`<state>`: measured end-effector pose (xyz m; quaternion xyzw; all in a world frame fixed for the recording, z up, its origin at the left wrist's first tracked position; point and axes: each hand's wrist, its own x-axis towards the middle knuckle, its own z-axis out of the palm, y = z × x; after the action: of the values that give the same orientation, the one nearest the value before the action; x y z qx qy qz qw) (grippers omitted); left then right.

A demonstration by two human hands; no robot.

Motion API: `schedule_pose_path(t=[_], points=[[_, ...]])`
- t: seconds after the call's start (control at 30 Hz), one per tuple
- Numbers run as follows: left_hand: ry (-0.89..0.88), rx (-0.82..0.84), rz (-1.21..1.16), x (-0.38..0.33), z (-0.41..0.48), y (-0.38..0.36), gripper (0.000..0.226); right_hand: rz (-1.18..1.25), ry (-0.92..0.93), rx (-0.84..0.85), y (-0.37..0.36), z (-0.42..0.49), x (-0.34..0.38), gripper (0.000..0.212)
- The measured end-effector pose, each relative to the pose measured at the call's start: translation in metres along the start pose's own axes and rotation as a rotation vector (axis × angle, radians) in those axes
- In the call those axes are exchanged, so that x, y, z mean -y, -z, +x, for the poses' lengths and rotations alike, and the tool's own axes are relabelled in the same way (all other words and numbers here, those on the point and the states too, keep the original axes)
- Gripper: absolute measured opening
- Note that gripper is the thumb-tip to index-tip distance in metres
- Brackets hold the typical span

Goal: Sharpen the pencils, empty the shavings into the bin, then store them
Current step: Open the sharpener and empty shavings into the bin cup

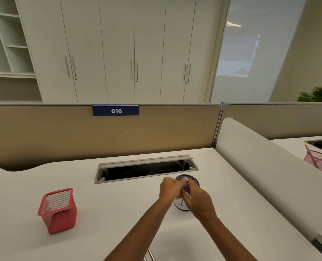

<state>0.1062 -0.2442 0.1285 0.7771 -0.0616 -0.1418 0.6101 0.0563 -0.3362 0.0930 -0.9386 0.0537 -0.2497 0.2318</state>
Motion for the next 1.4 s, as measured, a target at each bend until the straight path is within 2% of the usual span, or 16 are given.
schedule_pose_path(t=[0.17,0.33,0.53,0.67,0.77,0.97,1.13,1.27,1.4], points=[[-0.004,0.021,0.053,-0.002,0.022,-0.01,0.03,-0.015,-0.014,0.005,-0.003,0.016,-0.011,0.049],[-0.036,0.007,0.123,-0.002,0.037,-0.017,0.035,-0.008,-0.035,0.0,-0.006,0.024,-0.021,0.051],[-0.053,0.006,0.057,0.004,0.047,-0.022,0.029,-0.007,-0.088,0.0,-0.011,0.031,-0.029,0.036],[0.006,-0.004,-0.06,0.008,0.053,-0.019,0.033,0.175,-0.184,0.103,-0.009,0.036,-0.03,0.039],[-0.026,-0.019,-0.051,0.008,0.054,-0.017,0.032,0.237,-0.282,0.146,-0.004,0.04,-0.034,0.036],[-0.252,-0.123,0.286,0.014,0.061,-0.018,0.026,0.213,-0.368,0.287,0.01,0.051,-0.041,0.032],[-0.359,-0.059,0.627,0.019,0.066,-0.023,0.027,0.104,-0.374,0.335,0.02,0.06,-0.041,0.035],[-0.52,0.05,0.978,0.027,0.069,-0.023,0.036,-0.029,-0.375,0.363,0.027,0.065,-0.038,0.041],[-0.566,0.067,1.071,0.029,0.071,-0.022,0.042,-0.093,-0.341,0.306,0.032,0.07,-0.036,0.033]])
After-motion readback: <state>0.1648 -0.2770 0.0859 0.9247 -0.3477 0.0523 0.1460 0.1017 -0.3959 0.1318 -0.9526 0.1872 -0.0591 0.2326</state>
